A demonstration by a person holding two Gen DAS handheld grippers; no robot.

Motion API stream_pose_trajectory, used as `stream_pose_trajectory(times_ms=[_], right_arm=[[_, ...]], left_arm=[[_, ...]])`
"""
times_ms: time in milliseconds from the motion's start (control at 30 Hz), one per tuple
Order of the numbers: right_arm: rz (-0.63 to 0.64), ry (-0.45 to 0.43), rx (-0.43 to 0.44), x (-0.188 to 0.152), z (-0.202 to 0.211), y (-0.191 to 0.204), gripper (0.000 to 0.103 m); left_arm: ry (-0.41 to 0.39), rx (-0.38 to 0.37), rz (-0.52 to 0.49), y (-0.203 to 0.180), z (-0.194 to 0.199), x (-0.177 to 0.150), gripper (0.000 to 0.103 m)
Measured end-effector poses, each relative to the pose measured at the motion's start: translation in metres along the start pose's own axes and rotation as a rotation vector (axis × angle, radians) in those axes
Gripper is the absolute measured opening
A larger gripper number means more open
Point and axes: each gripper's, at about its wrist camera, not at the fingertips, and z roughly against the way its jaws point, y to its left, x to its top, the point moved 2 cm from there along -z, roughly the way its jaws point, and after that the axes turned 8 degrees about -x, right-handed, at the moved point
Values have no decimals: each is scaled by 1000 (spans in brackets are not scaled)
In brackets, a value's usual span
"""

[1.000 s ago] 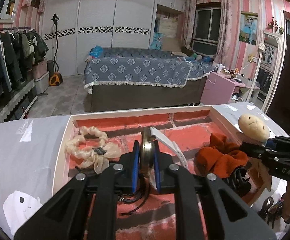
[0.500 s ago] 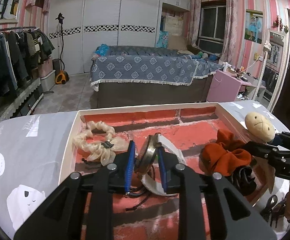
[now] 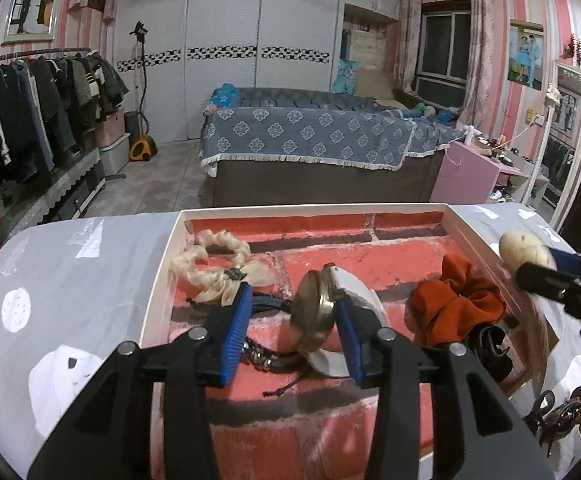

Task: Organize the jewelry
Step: 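Open the left tool to set the watch in the tray while the right tool releases the toy, then move the left tool to the wooden bead bracelet while the right tool approaches the rainbow bracelet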

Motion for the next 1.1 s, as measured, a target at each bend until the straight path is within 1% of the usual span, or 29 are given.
stream_pose_trajectory(times_ms=[200,333,367,433,567,600,633,700,800,967,1033,1100], right_arm=[[-6,-33,-14,3,18,-5,68],[-14,-53,-12,4,36,-6,69],[-13,-58,-11,5,41,-6,69],[-10,-72,-9,4,54,-6,70],[-11,-102,-18,-2,84,-15,74],[-10,-110,-24,-5,94,-18,74],[-7,-116,-29,-8,103,-23,75],[-4,-126,-47,-20,119,-33,75],[-16,-126,-74,-43,139,-52,76],[-66,-88,-96,-94,159,-83,78],[-74,-70,-96,-109,163,-88,78],[-78,-55,-90,-121,166,-90,78]], left_arm=[[11,36,19,-5,18,-7,43],[5,58,32,-6,42,-7,44],[0,69,31,-7,50,-7,46],[-10,84,37,-7,63,-6,56],[-28,93,74,-7,102,-10,58],[-29,99,76,-8,108,-12,62],[-32,114,77,-8,118,-17,70],[-49,133,67,-10,139,-28,73],[-44,160,50,-14,165,-51,73],[-30,175,56,-16,184,-80,73],[-36,174,58,-13,186,-85,73],[-38,190,58,-12,184,-85,73]])
